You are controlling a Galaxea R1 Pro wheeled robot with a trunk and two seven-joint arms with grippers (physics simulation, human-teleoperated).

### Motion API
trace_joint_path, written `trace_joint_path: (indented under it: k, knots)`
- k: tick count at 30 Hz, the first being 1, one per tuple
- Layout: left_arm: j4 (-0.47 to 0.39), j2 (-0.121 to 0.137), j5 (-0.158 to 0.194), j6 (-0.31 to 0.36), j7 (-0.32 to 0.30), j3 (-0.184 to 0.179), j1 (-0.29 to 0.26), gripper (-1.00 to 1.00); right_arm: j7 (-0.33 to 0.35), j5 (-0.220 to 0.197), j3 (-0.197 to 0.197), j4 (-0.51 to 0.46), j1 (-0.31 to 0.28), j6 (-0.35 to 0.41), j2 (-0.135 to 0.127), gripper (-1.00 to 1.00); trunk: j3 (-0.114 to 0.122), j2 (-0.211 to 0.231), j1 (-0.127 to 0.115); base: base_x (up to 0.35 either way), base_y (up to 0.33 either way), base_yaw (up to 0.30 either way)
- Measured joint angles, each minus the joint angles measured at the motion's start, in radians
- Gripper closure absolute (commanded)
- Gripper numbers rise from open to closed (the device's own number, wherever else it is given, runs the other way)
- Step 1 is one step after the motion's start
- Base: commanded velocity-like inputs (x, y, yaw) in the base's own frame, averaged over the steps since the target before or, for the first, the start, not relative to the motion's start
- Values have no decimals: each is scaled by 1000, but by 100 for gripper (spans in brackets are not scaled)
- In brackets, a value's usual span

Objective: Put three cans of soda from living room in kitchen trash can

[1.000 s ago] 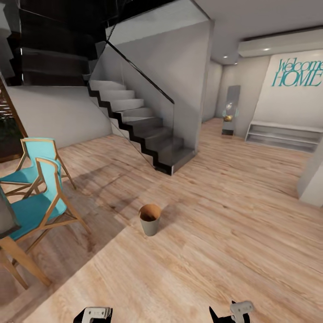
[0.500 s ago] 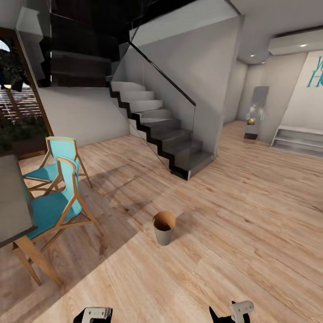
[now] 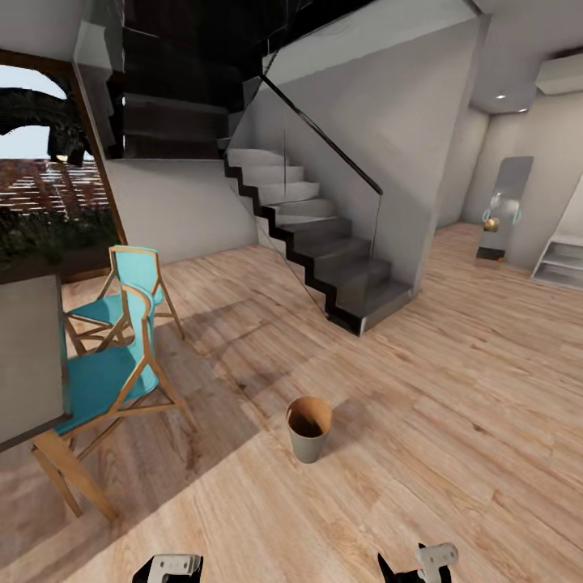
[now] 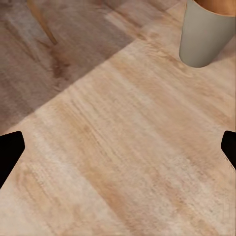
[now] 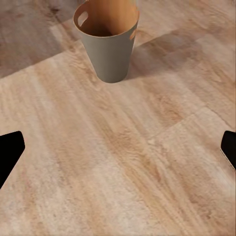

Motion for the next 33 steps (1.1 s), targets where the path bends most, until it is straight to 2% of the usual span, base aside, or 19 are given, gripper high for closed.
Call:
trace_joint_path:
  k: [15, 33]
  knots:
    - [0, 0, 0, 0, 0, 0, 0, -100, 0, 0, 0, 2, 0, 1, 1, -100, -2, 0, 0, 219, -219, 8]
    - [0, 0, 0, 0, 0, -1, 0, -100, 0, 1, 0, 17, 0, 1, 1, -100, -22, 0, 0, 214, -237, 44]
